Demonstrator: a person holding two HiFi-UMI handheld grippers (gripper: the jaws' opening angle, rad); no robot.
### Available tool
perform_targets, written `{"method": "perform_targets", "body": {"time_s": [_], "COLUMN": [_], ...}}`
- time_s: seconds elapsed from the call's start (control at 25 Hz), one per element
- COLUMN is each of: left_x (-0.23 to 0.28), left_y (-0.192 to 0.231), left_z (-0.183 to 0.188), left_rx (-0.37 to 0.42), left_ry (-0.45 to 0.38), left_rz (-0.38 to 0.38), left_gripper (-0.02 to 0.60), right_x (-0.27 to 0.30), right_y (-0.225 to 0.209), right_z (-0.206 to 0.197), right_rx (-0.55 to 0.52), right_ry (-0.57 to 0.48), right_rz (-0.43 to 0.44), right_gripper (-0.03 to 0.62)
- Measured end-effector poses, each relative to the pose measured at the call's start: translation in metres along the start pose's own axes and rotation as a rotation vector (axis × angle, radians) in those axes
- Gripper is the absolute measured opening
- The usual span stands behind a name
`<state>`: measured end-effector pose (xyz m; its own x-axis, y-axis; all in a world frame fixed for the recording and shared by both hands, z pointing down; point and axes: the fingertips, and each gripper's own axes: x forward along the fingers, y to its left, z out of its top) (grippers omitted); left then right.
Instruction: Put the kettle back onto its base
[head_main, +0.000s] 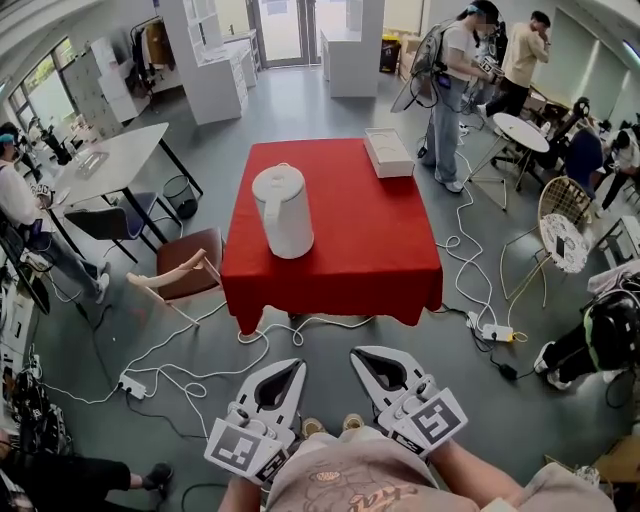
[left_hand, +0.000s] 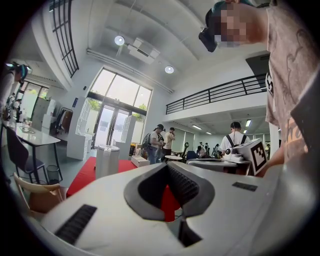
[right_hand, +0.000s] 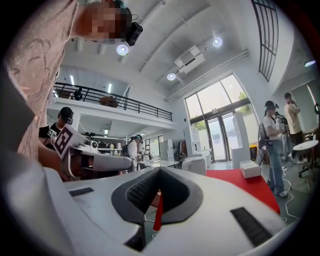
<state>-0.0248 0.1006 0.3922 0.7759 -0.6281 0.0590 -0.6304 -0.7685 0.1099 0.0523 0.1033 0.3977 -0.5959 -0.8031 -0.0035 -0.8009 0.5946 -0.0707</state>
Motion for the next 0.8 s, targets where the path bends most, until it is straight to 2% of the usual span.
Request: {"method": "perform_targets", "body": {"time_s": [0.8], "left_x": [0.01], "left_y": [0.003], "left_z": [-0.006], "left_rx": [0.001], "left_ry": [0.014], "left_rz": [0.004], "left_gripper": [-0.003], "right_x": [0.004], "right_y": [-0.009], "right_z": [-0.009], "right_rx": [0.0], "right_ry": [0.02], "right_rz": [0.026], "right_gripper": [0.003]}}
